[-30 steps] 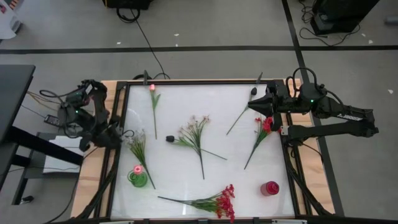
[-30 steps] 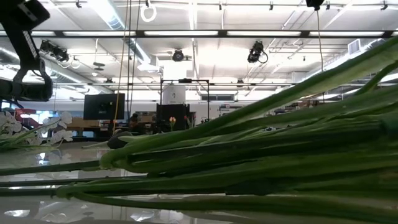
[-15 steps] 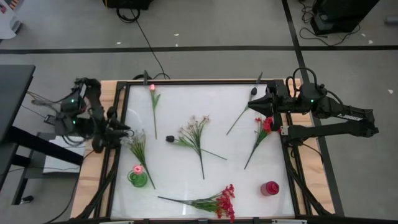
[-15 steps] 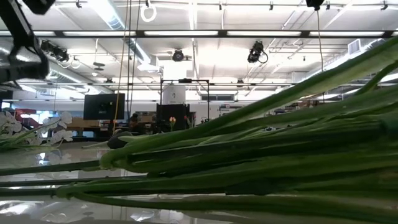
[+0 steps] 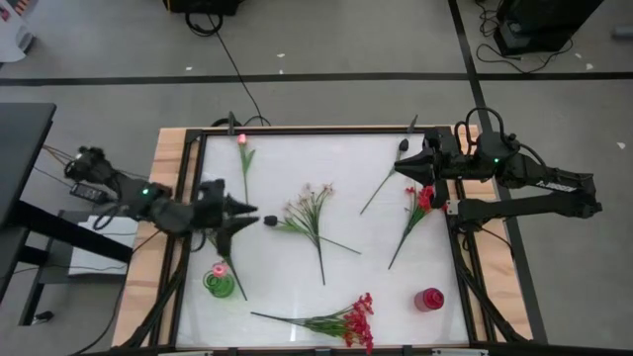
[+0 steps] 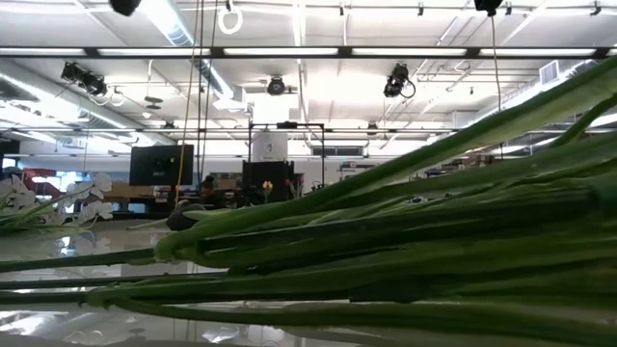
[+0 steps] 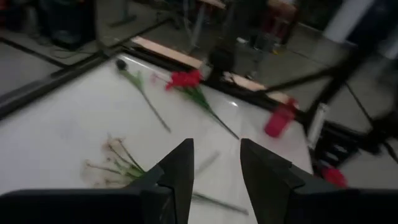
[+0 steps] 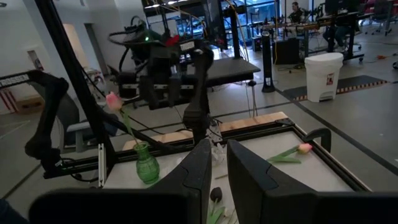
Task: Sort flowers into vase by color
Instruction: Put the pink flower into the green vase
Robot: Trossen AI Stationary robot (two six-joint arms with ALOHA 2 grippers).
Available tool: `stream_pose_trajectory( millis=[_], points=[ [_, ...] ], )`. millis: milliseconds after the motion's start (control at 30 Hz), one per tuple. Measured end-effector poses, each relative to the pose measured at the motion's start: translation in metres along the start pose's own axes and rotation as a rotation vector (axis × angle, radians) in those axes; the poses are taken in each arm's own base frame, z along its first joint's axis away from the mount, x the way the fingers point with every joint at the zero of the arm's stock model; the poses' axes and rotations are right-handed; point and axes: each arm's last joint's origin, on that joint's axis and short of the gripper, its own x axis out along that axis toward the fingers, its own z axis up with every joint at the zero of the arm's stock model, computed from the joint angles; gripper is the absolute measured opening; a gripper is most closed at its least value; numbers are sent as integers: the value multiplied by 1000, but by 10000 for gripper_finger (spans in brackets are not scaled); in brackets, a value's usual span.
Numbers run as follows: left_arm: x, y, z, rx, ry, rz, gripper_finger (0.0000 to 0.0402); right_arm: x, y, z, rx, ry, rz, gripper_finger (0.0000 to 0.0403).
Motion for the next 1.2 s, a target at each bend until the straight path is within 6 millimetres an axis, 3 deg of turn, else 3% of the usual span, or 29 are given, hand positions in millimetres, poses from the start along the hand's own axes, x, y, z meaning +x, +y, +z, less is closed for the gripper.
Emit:
stream_pose_trajectory(
  millis=[167,333,667,900,1200],
  points=[
    [18,24,21,-4,20,192,135,0,0,0,0,0,0,62],
    [28,68,24,-127,93,416,135,0,0,0,0,0,0,62],
    [51,146,-13,-505,346,810,135,0,0,0,0,0,0,62],
    [74,180,-39,-546,463,971,135,0,0,0,0,0,0,62],
    [110,216,-59,-577,605,962,144,0,0,0,0,-1,0,62]
  ],
)
